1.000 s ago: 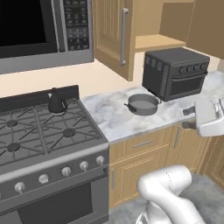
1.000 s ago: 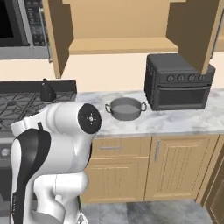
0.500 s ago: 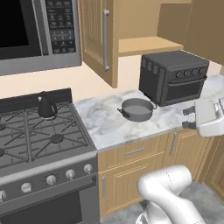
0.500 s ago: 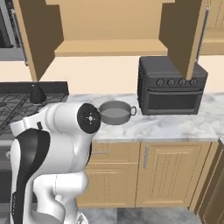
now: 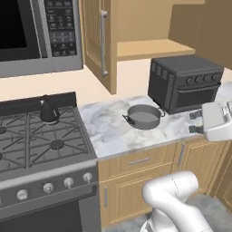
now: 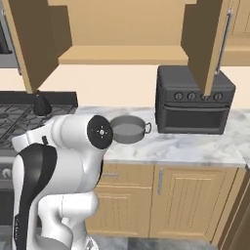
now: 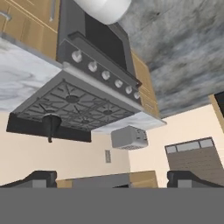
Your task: Pick the kettle from the cabinet and place it on a stove burner. Then pick the pot from the counter and place it on another stove burner. Finally, turn both burners on.
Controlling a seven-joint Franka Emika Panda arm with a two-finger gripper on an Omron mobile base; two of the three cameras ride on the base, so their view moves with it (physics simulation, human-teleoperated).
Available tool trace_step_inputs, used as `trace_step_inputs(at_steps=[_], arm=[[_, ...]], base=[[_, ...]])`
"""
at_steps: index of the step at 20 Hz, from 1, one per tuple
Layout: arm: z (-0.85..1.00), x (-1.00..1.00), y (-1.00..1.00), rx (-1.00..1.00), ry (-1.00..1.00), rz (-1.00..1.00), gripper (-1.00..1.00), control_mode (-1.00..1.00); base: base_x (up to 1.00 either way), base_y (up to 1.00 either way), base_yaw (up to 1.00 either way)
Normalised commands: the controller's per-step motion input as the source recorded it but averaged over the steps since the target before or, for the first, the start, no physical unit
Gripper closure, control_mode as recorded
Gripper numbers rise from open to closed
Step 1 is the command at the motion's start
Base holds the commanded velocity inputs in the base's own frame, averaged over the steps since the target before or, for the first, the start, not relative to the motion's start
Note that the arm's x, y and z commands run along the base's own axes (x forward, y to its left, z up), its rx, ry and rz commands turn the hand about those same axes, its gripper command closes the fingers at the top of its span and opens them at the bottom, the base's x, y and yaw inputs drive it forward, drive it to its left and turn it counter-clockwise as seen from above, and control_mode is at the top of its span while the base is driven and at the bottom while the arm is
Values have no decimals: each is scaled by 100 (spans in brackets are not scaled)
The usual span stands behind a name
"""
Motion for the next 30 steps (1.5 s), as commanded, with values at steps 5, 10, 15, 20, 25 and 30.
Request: trace_step_inputs(at_steps=[5,10,15,20,25,30], arm=[[0,0,0,0,0,0,-100,100],[0,0,0,0,0,0,-100,100],[0,0,0,0,0,0,-100,100],[0,0,0,0,0,0,-100,100],[0,0,0,0,0,0,-100,100],[0,3,-3,0,0,1,-100,-100]], base=[[41,-8,13],[44,-1,11],[44,-9,12],[41,-10,12],[37,-16,12],[16,-9,5]])
